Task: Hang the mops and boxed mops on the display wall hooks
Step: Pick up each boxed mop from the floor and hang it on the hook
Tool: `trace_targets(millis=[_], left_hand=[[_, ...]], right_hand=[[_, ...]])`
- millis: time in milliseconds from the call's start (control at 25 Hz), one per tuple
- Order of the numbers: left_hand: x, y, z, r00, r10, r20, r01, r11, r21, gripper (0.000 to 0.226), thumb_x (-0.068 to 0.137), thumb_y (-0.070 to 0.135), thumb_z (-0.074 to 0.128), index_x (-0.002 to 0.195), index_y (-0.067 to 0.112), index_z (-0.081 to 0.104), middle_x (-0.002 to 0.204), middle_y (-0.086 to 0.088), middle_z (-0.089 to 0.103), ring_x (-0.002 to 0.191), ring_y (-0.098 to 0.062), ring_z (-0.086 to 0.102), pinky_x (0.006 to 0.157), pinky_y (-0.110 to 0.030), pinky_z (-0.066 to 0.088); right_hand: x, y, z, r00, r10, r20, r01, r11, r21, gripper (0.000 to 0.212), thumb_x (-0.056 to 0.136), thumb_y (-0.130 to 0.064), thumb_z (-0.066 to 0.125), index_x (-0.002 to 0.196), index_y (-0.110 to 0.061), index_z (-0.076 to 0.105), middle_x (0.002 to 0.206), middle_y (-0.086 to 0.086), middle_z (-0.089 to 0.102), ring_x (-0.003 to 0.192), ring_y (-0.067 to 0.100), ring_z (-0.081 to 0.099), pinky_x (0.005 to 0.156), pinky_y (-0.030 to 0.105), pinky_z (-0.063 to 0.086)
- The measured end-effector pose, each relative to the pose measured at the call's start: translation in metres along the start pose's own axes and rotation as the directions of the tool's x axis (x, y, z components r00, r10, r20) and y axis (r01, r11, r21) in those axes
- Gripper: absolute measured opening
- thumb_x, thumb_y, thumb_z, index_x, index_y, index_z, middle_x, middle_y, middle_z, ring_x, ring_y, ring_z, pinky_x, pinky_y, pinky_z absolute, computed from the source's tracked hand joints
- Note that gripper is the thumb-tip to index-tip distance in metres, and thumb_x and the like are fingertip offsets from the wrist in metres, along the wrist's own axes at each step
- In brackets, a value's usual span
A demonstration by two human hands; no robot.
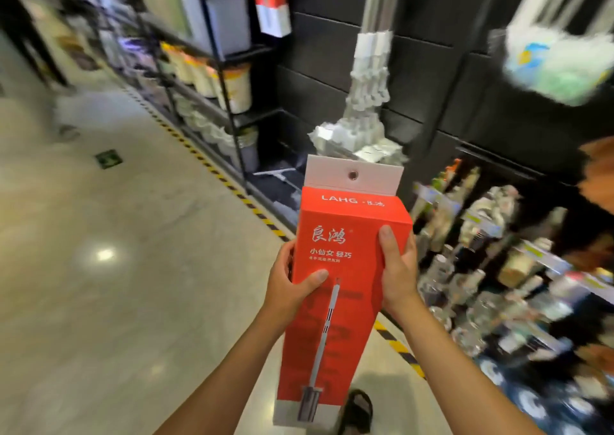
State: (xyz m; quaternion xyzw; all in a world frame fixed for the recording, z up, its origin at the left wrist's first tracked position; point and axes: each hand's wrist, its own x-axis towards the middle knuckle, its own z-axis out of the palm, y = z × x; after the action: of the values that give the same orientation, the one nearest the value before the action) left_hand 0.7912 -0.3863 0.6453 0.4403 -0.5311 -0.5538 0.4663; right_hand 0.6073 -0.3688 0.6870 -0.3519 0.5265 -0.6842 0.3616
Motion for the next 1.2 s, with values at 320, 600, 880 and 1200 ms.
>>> trace_targets(millis=[320, 600, 880, 1200], left_hand=[[0.088, -0.005, -0.134, 0.94, -0.031, -0.341, 0.029, 1.0, -0.009, 0.076, 0.064, 0.049, 0.088, 0.131, 0.029, 0.058, 0.124, -0.002, 0.075, 0.112, -0.023, 0.074, 0.093, -0.042, 0.062], [0.208, 0.008, -0.227, 0.864, -0.011, -0.504, 0.028, 0.999, 0.027, 0.077, 0.064, 0.051, 0.087, 0.132, 0.03, 0.057, 0.124, -0.001, 0.075, 0.112, -0.022, 0.074, 0.093, -0.043, 0.062], [0.276, 0.018, -0.337, 0.713, 0.014, -0.701, -0.012, 1.0, 0.008, 0.083, 0.062, 0.056, 0.086, 0.135, 0.032, 0.054, 0.125, 0.002, 0.074, 0.111, -0.018, 0.074, 0.089, -0.036, 0.062], [0.408, 0.013, -0.483, 0.726, 0.011, -0.687, -0.038, 0.999, -0.024, 0.084, 0.062, 0.055, 0.086, 0.136, 0.029, 0.054, 0.125, 0.001, 0.074, 0.112, -0.021, 0.074, 0.093, -0.042, 0.063]], right_hand=[[0.088, 0.057, 0.179, 0.929, 0.079, 0.362, -0.112, 0.991, 0.07, 0.095, 0.069, -0.056, 0.071, 0.148, -0.009, 0.045, 0.102, -0.012, 0.078, 0.091, 0.006, 0.076, 0.07, 0.02, 0.059], [0.196, 0.091, 0.33, 0.849, 0.115, 0.516, -0.173, 0.983, 0.065, 0.073, 0.072, -0.06, 0.075, 0.132, -0.023, 0.055, 0.105, -0.014, 0.078, 0.097, 0.006, 0.074, 0.078, 0.021, 0.058], [0.245, 0.117, 0.495, 0.645, 0.102, 0.757, -0.19, 0.981, 0.03, 0.041, 0.1, -0.02, 0.061, 0.138, -0.008, 0.048, 0.094, -0.027, 0.076, 0.087, -0.008, 0.072, 0.071, 0.01, 0.054], [0.317, 0.162, 0.671, 0.691, 0.033, 0.722, -0.093, 0.995, 0.044, 0.083, 0.085, -0.055, 0.071, 0.145, -0.003, 0.048, 0.107, -0.016, 0.077, 0.099, 0.001, 0.073, 0.078, 0.016, 0.056]])
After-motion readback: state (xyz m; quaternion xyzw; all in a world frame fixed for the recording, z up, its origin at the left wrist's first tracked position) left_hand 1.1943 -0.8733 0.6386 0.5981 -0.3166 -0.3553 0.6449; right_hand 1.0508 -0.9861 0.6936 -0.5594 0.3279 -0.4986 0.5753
